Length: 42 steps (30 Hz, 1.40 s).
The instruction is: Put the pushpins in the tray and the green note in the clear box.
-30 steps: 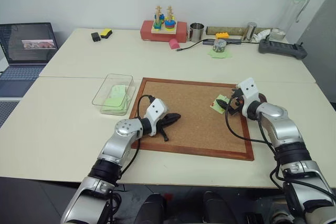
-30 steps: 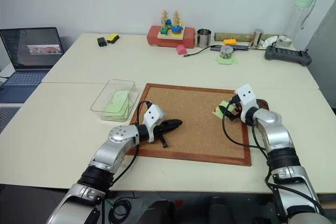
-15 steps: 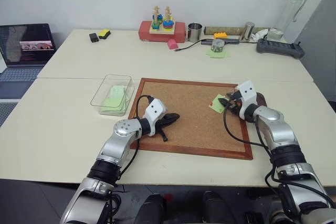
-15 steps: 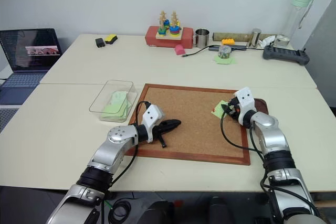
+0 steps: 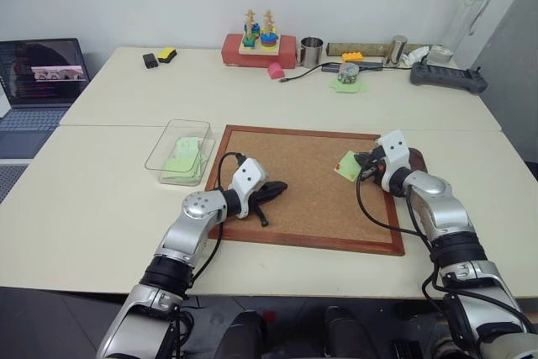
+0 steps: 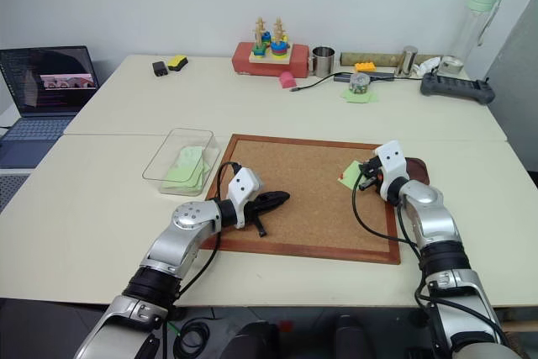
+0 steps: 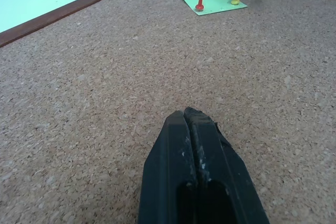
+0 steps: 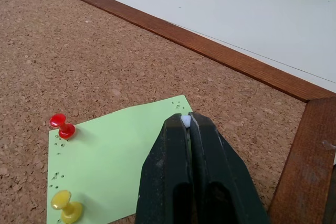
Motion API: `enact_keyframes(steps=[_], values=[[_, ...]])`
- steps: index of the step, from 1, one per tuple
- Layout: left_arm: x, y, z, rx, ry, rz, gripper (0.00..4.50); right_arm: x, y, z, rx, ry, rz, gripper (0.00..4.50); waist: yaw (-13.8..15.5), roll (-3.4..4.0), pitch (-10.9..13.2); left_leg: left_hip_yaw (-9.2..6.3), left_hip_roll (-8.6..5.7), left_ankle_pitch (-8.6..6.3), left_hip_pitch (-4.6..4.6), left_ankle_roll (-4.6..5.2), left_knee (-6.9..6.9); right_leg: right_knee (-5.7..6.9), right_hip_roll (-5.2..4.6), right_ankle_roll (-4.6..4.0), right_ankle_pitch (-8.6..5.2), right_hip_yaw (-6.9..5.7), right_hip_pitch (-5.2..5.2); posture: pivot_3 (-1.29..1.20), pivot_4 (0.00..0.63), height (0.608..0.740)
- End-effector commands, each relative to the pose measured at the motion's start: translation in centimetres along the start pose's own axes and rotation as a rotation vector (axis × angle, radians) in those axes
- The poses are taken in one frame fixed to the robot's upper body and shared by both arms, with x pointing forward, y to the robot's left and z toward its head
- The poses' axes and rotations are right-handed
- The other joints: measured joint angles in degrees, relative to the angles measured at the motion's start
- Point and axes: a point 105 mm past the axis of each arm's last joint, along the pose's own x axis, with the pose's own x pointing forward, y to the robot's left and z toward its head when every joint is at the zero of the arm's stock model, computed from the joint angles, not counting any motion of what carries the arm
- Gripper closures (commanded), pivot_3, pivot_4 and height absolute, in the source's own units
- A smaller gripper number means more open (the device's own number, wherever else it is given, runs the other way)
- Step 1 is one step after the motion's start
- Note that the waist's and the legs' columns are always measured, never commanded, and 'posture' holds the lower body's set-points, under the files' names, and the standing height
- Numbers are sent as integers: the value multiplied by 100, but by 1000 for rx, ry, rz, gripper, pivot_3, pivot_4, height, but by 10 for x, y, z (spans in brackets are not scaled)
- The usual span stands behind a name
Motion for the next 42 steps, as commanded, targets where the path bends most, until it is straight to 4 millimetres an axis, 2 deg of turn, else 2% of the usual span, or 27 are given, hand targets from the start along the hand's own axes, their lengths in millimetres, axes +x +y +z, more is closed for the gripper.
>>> enact_keyframes(steps=[1, 7, 11, 17, 22, 25, 34, 42], values=[[0, -1, -16, -19, 67, 5, 4500, -5, -1, 39, -2, -139, 12, 4446, 0, 0, 0, 0, 0, 0, 0, 0, 0, 0, 0, 0, 0, 0, 0, 0, 150, 740], [0, 0, -20, -23, 83, 15, 4500, -14, -2, 54, 86, -192, 26, 4446, -10, 4, -3, -6, 0, 0, 1, 0, 0, 0, 0, 0, 0, 0, 2, 0, 150, 740], [1, 0, -20, -25, 84, 18, 4500, -17, -2, 56, 103, -195, 33, 4446, -10, 7, -5, -11, 1, 1, 3, 1, 3, 0, 2, 1, 0, -1, 5, 0, 150, 740], [2, -2, -21, -25, 86, 13, 4500, -30, -17, 62, 97, -212, -32, 4446, -3, 10, -7, -10, 1, 1, 2, 1, 4, 0, 2, 1, 0, 0, 5, 0, 150, 740], [0, 2, -18, -19, 78, 24, 4500, -61, -42, 46, -79, -59, -198, 4446, 23, 11, -8, -10, 0, 1, -1, 1, 4, -3, 1, 2, 0, -2, 4, 0, 150, 740], [1, 3, -18, -18, 79, 26, 4500, -71, -49, 32, -109, 20, -268, 4446, 17, 14, -10, -9, 1, 1, -1, 2, 4, -3, 0, 2, 0, 0, 4, 0, 150, 740], [5, 4, -17, -10, 80, 15, 4500, -64, -56, 8, -60, 92, -370, 4446, -14, 19, -12, -2, 0, 19, 3, 15, 6, -3, 4, 25, 4, -1, 9, 0, 150, 740], [4, 5, -17, -9, 78, 17, 4500, -61, -58, 13, -51, 74, -376, 2940, -1, 19, -13, -4, 1, 21, 2, 16, 7, -4, 4, 26, 6, -1, 9, 0, 150, 740]])
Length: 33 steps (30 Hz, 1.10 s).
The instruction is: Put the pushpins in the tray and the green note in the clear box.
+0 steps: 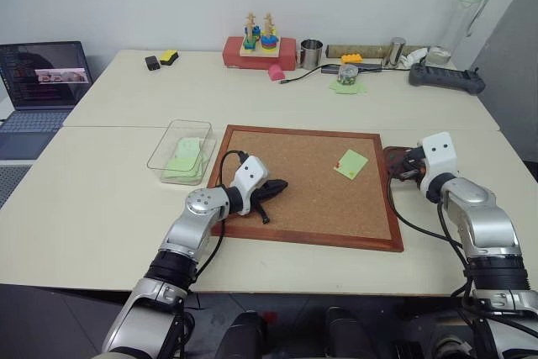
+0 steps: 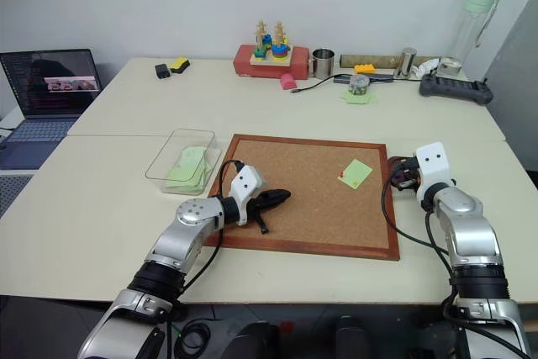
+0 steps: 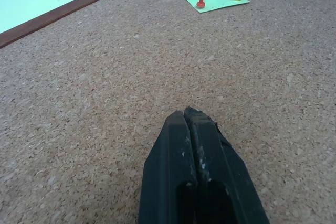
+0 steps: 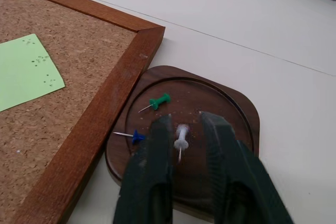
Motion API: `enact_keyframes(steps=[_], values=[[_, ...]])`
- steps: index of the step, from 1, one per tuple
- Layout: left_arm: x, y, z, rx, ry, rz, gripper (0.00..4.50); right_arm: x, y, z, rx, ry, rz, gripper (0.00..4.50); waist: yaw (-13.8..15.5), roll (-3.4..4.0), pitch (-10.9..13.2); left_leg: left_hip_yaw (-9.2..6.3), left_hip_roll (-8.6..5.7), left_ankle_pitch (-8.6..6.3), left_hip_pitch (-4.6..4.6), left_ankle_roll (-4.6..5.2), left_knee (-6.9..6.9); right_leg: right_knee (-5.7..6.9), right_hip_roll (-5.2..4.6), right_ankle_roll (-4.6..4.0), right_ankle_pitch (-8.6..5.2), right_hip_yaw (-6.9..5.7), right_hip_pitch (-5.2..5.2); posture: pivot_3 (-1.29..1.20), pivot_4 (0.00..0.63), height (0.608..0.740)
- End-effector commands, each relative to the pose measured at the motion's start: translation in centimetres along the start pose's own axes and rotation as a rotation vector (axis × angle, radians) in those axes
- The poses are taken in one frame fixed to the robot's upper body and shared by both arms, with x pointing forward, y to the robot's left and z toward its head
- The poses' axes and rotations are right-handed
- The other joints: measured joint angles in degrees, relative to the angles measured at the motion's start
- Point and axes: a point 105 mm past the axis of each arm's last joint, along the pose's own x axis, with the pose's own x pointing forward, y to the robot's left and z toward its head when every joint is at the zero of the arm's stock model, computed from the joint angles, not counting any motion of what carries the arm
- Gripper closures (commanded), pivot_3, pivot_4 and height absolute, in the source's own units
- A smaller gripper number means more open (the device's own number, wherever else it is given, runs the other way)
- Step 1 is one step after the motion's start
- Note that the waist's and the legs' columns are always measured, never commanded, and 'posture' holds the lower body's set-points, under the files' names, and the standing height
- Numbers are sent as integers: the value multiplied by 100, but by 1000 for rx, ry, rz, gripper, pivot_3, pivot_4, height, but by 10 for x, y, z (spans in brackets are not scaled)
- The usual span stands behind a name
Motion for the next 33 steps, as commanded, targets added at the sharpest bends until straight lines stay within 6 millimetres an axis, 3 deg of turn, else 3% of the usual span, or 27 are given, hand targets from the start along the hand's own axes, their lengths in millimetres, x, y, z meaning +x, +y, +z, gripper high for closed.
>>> enact_keyframes(steps=[1, 6, 7, 11, 15, 18, 23, 33], values=[[-2, -1, -16, -13, 60, 10, 4500, -2, -5, 25, -7, -94, -16, 2680, -1, 0, 0, 1, 0, 0, 0, 0, 0, 0, 0, 0, 0, 0, 0, 0, 150, 740], [-4, 0, -17, -18, 60, 14, 4500, -11, -6, 45, -6, -177, 13, 1798, -1, 0, 0, 0, 0, 0, 0, 0, 0, 0, 0, 0, 0, 1, 0, 0, 150, 740], [-5, -1, -17, -22, 56, 13, 4500, -16, -1, 53, -5, -210, 58, 1798, -2, 0, 0, 0, 0, 0, -1, 0, 0, 0, 0, 1, 0, 1, 0, 0, 150, 740], [-8, -2, -17, -24, 55, 6, 4500, -37, 38, 64, -75, -283, 317, 1798, -15, 0, 0, -4, 3, 0, -1, 0, 0, -2, 1, 2, -1, -1, -1, 0, 150, 740], [-10, -2, -18, -20, 61, -2, 4500, -47, 74, 55, -101, -270, 513, 1798, -19, -2, -1, -7, 5, -1, -3, 1, -3, -12, 7, 2, -2, -4, 2, 0, 150, 740], [-10, -1, -18, -16, 64, -6, 4500, -39, 92, 47, -89, -249, 568, 1798, -35, -2, -1, -9, 6, -1, -1, 0, -4, -10, 6, 2, -1, 0, -1, 0, 150, 740], [-10, -1, -18, -14, 68, -8, 4500, -16, 102, 38, -62, -231, 562, 1798, -32, -2, -1, -18, 5, -1, -2, 0, -4, -12, 6, 0, 0, 0, -3, 0, 150, 740], [-12, -5, -21, -18, 74, -5, 4500, -1, 96, 25, -15, -217, 544, 1798, -37, -2, -1, -23, 4, -1, -2, 0, -10, -14, 6, -7, 4, 1, -6, 0, 150, 740]])
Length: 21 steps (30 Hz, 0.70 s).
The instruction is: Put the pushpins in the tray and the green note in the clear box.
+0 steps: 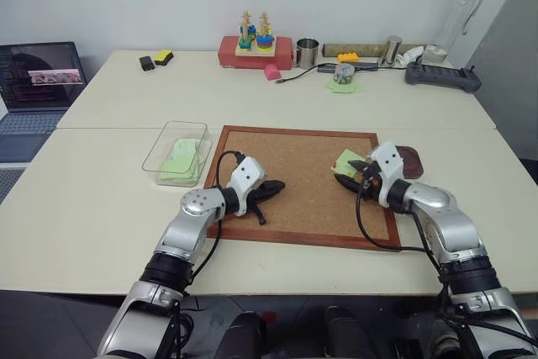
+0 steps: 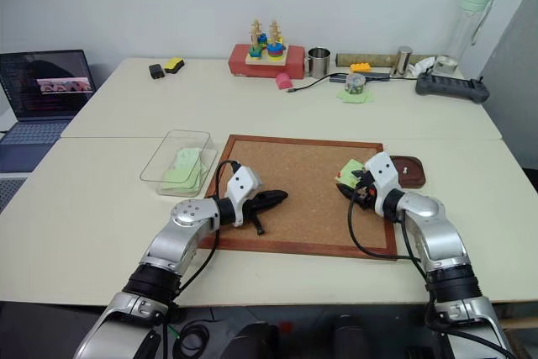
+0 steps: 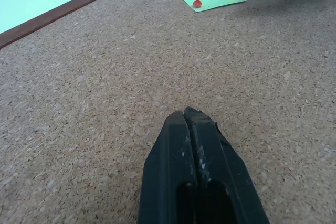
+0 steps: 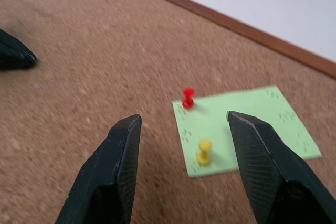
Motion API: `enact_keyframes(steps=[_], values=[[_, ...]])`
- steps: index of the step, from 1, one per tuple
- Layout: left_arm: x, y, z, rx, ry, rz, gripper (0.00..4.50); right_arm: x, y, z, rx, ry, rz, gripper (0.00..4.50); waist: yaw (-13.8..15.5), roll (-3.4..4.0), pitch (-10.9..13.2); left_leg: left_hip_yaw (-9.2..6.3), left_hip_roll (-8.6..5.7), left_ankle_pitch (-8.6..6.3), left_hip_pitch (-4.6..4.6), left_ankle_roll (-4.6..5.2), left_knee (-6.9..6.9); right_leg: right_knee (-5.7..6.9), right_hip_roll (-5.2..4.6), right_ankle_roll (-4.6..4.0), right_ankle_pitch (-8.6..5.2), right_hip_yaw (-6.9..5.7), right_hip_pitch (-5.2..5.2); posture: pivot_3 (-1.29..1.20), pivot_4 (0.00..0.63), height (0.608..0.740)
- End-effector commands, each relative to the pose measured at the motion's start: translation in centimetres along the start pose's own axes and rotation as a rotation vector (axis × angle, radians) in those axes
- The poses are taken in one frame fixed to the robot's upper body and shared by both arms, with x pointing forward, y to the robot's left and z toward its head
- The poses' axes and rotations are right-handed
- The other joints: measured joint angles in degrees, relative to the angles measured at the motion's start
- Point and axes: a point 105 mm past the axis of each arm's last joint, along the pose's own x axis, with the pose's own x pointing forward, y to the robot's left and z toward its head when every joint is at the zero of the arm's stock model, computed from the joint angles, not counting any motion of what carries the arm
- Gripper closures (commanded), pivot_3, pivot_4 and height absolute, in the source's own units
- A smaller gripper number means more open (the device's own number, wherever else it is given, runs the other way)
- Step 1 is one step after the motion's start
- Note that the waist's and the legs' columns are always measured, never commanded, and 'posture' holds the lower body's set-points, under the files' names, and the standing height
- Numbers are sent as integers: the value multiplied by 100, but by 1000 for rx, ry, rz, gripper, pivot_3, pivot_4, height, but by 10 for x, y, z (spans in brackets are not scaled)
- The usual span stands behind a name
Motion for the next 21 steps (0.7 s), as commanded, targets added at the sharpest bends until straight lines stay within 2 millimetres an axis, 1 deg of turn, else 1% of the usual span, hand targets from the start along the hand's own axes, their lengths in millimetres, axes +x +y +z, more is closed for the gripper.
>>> enact_keyframes(steps=[1, 3, 4, 10, 14, 17, 21], values=[[-5, -5, -20, -27, 72, -1, 4500, -3, -6, 14, -11, -65, -4, 1798, -3, 0, 0, 0, 0, 0, 0, 0, -1, 0, 0, 0, 0, 0, -1, 0, 150, 740], [-5, -5, -20, -28, 73, -1, 4500, -3, -7, 13, -5, -69, -8, 2159, -4, 0, 0, -2, 0, 0, 1, 0, -2, 0, 1, 0, 0, -1, -1, 0, 150, 740], [-4, -5, -21, -28, 73, -2, 4500, -3, -7, 13, -2, -73, -12, 2224, -5, 0, 0, -1, 0, 0, 1, 0, -2, 0, 1, 1, -1, 0, -1, 0, 150, 740], [-4, -7, -21, -26, 77, -10, 4500, 0, -8, 6, 3, -63, -32, 3660, -5, 0, 0, -2, -1, 0, 1, 0, -5, 0, 1, 0, 0, 1, -2, 0, 150, 740], [-4, -7, -21, -24, 78, -11, 4500, -1, -9, 6, -5, -70, -41, 4412, -5, 0, 0, -1, -1, 0, 1, 0, -5, -1, 1, -1, 0, 1, -2, 0, 150, 740], [-4, -7, -21, -25, 80, -11, 4500, -1, -7, 12, -15, -93, -30, 4412, -7, 0, 0, -1, -1, 0, 1, 0, -7, -1, 1, -1, 0, 1, -3, 0, 150, 740], [-5, -8, -23, -29, 85, -10, 4500, -3, -1, 26, -9, -145, 5, 4412, -10, 0, 0, -1, -1, 0, 1, 0, -12, -2, 1, -1, 0, 2, -5, 0, 150, 740]])
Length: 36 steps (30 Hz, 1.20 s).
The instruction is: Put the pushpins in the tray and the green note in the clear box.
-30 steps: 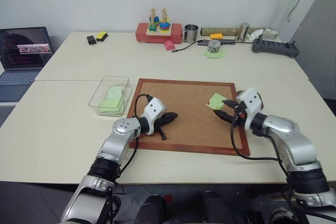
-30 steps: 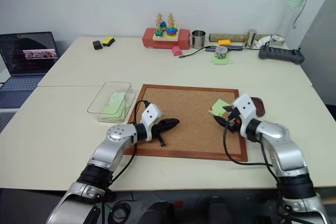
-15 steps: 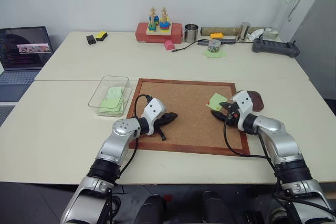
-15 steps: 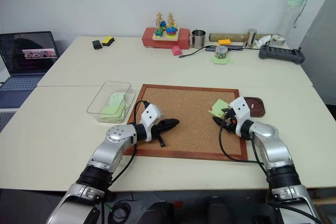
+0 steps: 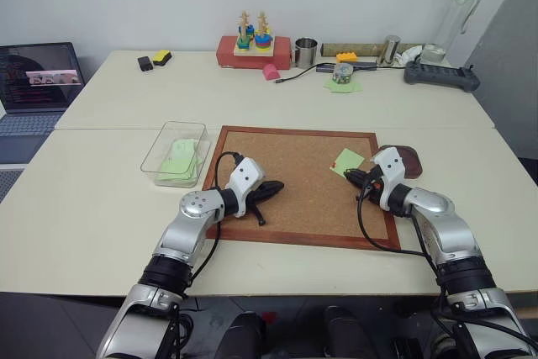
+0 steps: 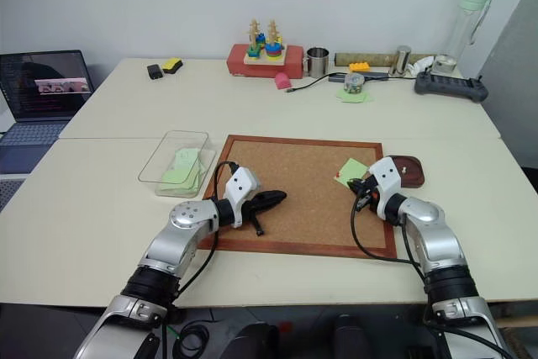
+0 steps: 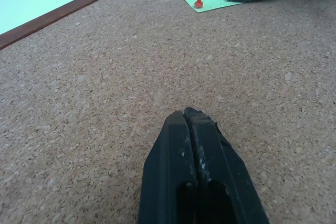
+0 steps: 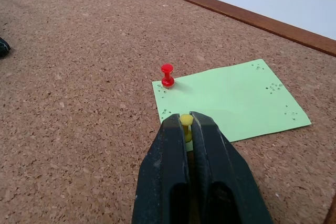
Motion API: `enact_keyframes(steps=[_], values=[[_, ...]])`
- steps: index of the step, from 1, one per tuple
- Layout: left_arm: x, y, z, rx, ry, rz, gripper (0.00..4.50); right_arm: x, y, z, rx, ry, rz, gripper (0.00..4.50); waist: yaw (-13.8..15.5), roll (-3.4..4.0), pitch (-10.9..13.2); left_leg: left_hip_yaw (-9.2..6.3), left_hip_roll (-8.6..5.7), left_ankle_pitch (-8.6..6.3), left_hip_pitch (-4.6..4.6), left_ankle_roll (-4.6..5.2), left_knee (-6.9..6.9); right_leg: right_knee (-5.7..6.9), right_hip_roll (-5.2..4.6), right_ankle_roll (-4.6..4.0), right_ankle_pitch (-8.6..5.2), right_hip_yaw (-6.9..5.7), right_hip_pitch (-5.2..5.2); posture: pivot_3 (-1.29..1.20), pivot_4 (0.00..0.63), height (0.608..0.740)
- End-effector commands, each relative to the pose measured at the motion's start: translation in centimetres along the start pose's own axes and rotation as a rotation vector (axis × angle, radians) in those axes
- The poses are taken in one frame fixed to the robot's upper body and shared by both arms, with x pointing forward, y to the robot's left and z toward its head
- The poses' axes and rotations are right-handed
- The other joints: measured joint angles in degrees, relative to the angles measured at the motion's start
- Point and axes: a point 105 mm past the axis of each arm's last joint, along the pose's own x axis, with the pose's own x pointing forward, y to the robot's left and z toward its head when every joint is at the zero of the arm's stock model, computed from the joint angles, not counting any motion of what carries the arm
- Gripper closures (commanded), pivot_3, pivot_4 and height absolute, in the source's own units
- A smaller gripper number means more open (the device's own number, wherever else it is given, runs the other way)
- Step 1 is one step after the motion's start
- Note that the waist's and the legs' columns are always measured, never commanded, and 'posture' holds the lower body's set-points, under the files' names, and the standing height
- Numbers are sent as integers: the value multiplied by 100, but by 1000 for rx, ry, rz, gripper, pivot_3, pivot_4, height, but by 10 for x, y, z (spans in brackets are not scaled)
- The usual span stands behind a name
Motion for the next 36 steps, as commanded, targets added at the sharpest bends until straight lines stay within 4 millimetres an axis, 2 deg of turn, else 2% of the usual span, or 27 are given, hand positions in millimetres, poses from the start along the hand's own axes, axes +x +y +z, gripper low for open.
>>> enact_keyframes(steps=[1, 6, 11, 14, 16, 20, 29, 31, 32, 33, 36], values=[[-4, -7, -23, -30, 89, -11, 4500, -5, 4, 36, -20, -134, 34, 4412, 0, 0, 0, 0, 0, 0, 0, 0, -2, -1, 0, -1, 0, 0, -1, 0, 150, 740], [-3, -9, -27, -33, 103, -15, 4500, -13, 6, 50, 28, -184, 58, 4412, 0, 0, 0, -4, 1, 0, 1, 0, -8, -1, 0, -18, 10, -2, -1, 0, 150, 740], [-3, -10, -28, -33, 107, -18, 4500, -18, 4, 55, 65, -200, 46, 4412, 1, 0, 0, -4, 1, 0, 1, 0, -7, -3, 0, -18, 10, -2, 0, 0, 150, 740], [-3, -11, -28, -32, 110, -19, 4500, -23, -14, 57, 67, -200, -66, 4412, 2, 0, 0, -5, 1, 0, 0, 0, -8, -3, 0, -18, 10, -3, 0, 0, 150, 740], [-3, -11, -28, -32, 110, -18, 4500, -29, -38, 51, 24, -155, -217, 4412, 6, 0, 0, -4, 1, 0, 0, 0, -8, -3, -1, -18, 10, -2, 0, 0, 150, 740], [-4, -11, -28, -31, 111, -18, 4500, -43, -68, 35, -10, -58, -418, 4412, 6, 1, -1, 0, -1, 0, 1, 0, -9, -5, -2, -18, 10, 0, -1, 0, 150, 740], [-3, -11, -28, -25, 114, -23, 4500, -47, -80, 10, 23, 30, -537, 4412, 0, 2, -1, 9, -2, 0, 2, 0, -12, -3, 0, -20, 10, 0, -1, 0, 150, 740], [-3, -11, -28, -23, 116, -24, 4500, -47, -83, 6, 29, 38, -553, 3950, 0, 2, -1, 15, -2, 0, 2, 0, -12, -4, 0, -20, 10, 0, -1, 0, 150, 740], [-3, -10, -28, -23, 116, -24, 4500, -47, -84, 5, 37, 36, -560, 3939, 0, 2, -1, 16, -2, 0, 2, 0, -12, -4, 0, -20, 10, 0, -1, 0, 150, 740], [-3, -10, -28, -23, 116, -24, 4500, -47, -85, 5, 39, 36, -564, 3745, 0, 1, -1, 18, -2, 0, 2, 0, -12, -3, 0, -21, 10, -1, 0, 0, 150, 740], [-3, -10, -28, -23, 116, -23, 4500, -47, -87, 5, 39, 32, -565, 3003, -1, 2, -1, 21, -1, 0, 2, 0, -12, -3, 0, -21, 10, 0, 0, 0, 150, 740]])
